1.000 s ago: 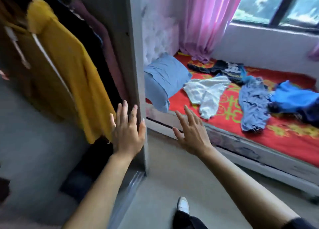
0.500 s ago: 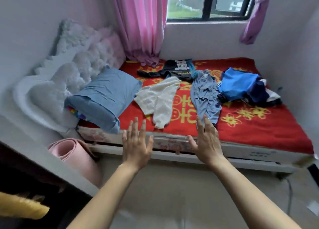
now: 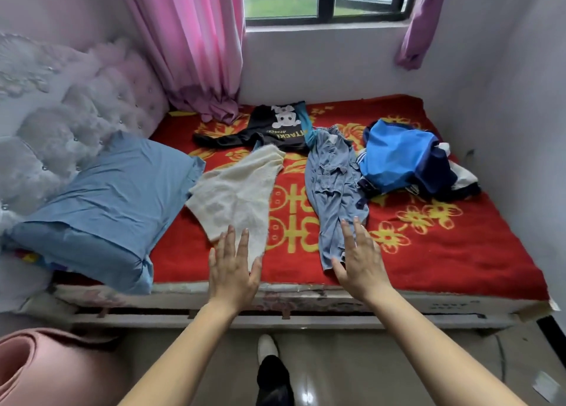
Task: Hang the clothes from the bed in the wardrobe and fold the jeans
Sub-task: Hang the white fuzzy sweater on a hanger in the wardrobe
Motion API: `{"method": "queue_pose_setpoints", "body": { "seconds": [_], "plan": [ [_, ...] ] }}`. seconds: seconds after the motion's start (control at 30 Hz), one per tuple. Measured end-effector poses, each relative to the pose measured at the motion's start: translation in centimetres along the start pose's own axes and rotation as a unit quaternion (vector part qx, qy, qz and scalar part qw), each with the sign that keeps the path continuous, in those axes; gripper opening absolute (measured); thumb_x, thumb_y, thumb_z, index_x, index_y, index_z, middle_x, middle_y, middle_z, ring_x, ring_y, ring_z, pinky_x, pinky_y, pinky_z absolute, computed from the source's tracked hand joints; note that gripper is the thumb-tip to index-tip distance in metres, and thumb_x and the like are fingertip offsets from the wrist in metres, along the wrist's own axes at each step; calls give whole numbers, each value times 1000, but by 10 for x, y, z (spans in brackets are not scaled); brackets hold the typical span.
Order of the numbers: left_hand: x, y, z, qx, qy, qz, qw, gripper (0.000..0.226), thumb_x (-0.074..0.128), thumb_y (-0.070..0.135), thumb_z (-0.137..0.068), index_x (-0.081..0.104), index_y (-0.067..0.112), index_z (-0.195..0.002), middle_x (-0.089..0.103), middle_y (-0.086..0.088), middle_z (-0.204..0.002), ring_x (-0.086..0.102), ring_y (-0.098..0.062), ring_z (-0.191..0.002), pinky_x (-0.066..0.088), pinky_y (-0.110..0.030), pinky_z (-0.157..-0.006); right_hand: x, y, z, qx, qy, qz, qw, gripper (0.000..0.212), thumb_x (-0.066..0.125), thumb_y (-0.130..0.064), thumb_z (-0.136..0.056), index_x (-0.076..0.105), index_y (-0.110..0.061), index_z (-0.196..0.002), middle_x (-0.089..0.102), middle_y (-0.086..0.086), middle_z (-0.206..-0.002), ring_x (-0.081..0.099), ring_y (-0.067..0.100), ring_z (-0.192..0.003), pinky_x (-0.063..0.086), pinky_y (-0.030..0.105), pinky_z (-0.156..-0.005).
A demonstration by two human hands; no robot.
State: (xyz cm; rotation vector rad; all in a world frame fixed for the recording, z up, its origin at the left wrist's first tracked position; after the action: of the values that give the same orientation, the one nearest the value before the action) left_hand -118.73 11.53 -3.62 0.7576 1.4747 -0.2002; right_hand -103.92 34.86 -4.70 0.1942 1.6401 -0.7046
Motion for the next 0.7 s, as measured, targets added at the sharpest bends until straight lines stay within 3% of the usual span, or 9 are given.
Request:
{"method": "queue_pose_setpoints", "body": {
  "seconds": [0.2, 0.4, 0.57, 0.7],
  "plan": [
    [58, -51, -145, -65, -104, 5, 992, 71, 30, 54, -100, 0, 25, -158, -11, -6, -165, -8, -23, -152, 4, -45, -123, 44, 16, -126, 70, -75, 21, 995, 89, 58, -40, -94, 0, -23, -159, 2, 11, -166, 12, 30, -152, 22, 44, -120],
    [106, -98, -243, -112, -180, 12, 977, 72, 31, 54, -100, 0, 24, -158, -11, -5, -165, -6, -22, -152, 6, -43, -122, 99, 18, -219, 109, -149, 22, 983, 85, 53, -39, -98, -2, -19, -159, 6, 14, -165, 14, 31, -151, 24, 42, -118],
    [168, -132, -291, -187, -219, 55, 956, 71, 38, 49, -101, 7, 21, -158, -1, -7, -165, 3, -26, -152, 16, -45, -121, 186, 22, -264, 146, -226, -70, 961, 81, 52, -36, -99, -1, -23, -159, 9, 9, -165, 13, 26, -152, 28, 43, -118],
    [240, -172, -310, -233, -256, 55, 937, 72, 39, 48, -100, 6, 19, -158, -1, -8, -165, 3, -26, -152, 17, -47, -120, 284, 27, -289, 206, -270, -166, 926, 82, 54, -30, -98, 1, -21, -160, 20, 10, -162, 22, 25, -149, 29, 40, -115]
  ]
}}
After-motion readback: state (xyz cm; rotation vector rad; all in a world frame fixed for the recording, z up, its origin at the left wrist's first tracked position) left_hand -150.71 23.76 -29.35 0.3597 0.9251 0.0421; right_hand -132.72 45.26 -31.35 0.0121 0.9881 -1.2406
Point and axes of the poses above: each hand's wrist, its own z-axis away from the middle knuckle, its own x-axis out of the palm, y = z × x, the point moved 4 cm from there along -z, towards the middle knuckle
